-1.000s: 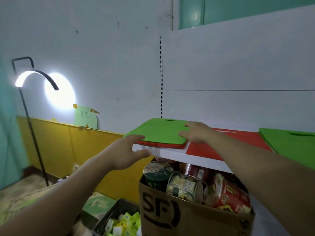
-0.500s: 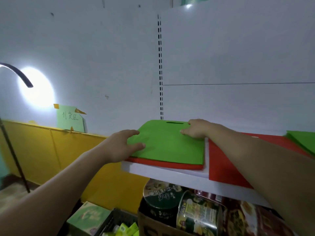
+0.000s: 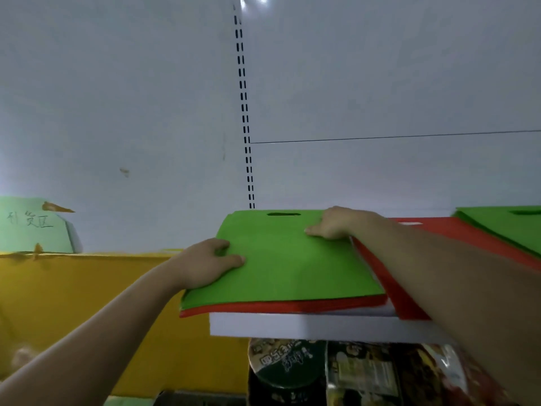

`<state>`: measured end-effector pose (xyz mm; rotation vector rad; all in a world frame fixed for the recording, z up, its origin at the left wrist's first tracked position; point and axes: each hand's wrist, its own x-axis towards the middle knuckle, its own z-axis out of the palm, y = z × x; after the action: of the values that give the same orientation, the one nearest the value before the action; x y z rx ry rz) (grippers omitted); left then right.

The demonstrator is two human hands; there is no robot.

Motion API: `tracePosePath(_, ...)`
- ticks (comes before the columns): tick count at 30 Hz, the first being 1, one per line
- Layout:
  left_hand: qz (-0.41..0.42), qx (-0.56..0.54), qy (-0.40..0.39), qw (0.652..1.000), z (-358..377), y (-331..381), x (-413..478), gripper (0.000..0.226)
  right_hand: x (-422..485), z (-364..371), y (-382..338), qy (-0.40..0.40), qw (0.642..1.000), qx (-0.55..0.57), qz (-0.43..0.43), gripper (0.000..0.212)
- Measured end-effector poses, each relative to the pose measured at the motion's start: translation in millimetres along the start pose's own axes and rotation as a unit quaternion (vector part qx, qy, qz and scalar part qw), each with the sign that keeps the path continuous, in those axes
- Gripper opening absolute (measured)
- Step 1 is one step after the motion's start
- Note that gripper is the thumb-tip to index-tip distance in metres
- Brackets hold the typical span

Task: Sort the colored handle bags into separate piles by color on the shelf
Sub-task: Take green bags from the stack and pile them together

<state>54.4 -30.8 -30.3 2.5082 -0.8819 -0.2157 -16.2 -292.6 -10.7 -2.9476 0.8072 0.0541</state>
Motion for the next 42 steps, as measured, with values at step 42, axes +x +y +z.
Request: tracePosePath(42,0.064,-0.409,0.169,0.895,-16,-6,-55,0.051,-86,-30,-16,0.450,0.736,0.491,-0.124,0.043)
